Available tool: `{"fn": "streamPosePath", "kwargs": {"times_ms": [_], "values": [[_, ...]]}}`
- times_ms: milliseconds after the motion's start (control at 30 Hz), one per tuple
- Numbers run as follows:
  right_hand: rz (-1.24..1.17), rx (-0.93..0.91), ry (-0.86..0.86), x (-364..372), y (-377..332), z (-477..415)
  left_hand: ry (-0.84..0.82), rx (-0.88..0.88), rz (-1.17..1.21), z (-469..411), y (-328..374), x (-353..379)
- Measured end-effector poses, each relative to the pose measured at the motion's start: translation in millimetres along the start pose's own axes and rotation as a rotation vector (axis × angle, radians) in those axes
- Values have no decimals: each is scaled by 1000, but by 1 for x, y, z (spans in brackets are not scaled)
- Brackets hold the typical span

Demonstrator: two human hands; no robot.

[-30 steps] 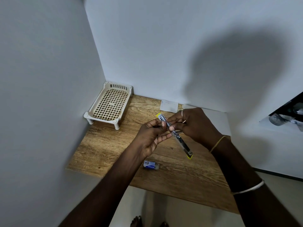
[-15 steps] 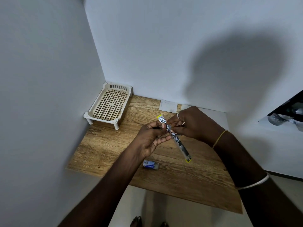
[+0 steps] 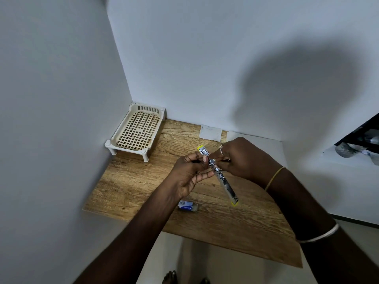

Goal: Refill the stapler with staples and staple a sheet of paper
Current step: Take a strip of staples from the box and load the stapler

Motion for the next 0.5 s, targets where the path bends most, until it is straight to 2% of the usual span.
{"fn": "streamPosePath", "kwargs": {"times_ms": [300,500], "values": [[-119,5,156,-3,-2,14,-2,0,-7,1,2,2],[-145,36,110,0,0,15,-5,-3,-5,5,0,6]]}}
Point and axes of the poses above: each hand's wrist, its own z-axis away from the middle knuckle, its own x-axis out of the palm, y = z × x, the point moved 4 cm from there along -z, towards the middle knuckle, and after that the axes turned 13 degrees about z, right-handed, at the moved point
